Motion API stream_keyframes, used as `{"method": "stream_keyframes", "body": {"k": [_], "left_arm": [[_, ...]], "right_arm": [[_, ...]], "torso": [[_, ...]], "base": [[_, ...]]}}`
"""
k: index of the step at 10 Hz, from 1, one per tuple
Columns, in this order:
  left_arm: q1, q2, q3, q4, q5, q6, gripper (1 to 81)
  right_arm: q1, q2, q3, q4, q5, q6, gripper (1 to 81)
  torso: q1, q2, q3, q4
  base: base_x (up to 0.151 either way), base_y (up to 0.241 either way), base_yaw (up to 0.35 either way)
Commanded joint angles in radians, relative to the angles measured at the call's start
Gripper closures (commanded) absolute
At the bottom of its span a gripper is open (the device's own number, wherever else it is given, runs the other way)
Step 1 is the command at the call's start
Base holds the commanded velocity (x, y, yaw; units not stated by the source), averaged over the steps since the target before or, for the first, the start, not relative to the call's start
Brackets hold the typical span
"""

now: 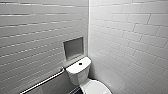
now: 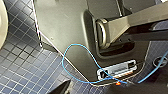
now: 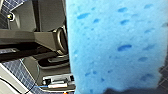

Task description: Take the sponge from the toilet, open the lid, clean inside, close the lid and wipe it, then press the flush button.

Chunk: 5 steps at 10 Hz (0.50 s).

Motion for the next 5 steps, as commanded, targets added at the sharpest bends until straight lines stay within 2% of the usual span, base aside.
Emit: {"method": "stream_keyframes", "body": {"k": [1, 3, 4, 5], "left_arm": [[-0.031, 0.020, -0.012, -0.008, 0.064, -0.003, 1.0], [-0.028, 0.043, -0.012, -0.051, 0.132, -0.019, 1.0], [-0.024, 0.045, -0.018, -0.057, 0.135, -0.016, 1.0], [-0.024, 0.042, -0.020, -0.051, 0.127, -0.008, 1.0]], "right_arm": [[0.019, 0.013, 0.007, -0.003, -0.130, -0.005, 81.1], [0.048, 0.016, 0.027, 0.002, -0.181, -0.045, 81.1], [0.063, 0.016, 0.063, 0.016, -0.232, -0.064, 81.1], [0.085, 0.021, 0.096, 0.048, -0.308, -0.124, 81.1]], "torso": [[0.000, 0.000, 0.000, 0.000], [0.000, 0.000, 0.000, 0.000], [0.000, 0.000, 0.000, 0.000], [0.000, 0.000, 0.000, 0.000]], "base": [[0.000, 0.000, 0.000], [0.000, 0.000, 0.000], [0.000, 0.000, 0.000], [0.000, 0.000, 0.000]]}}
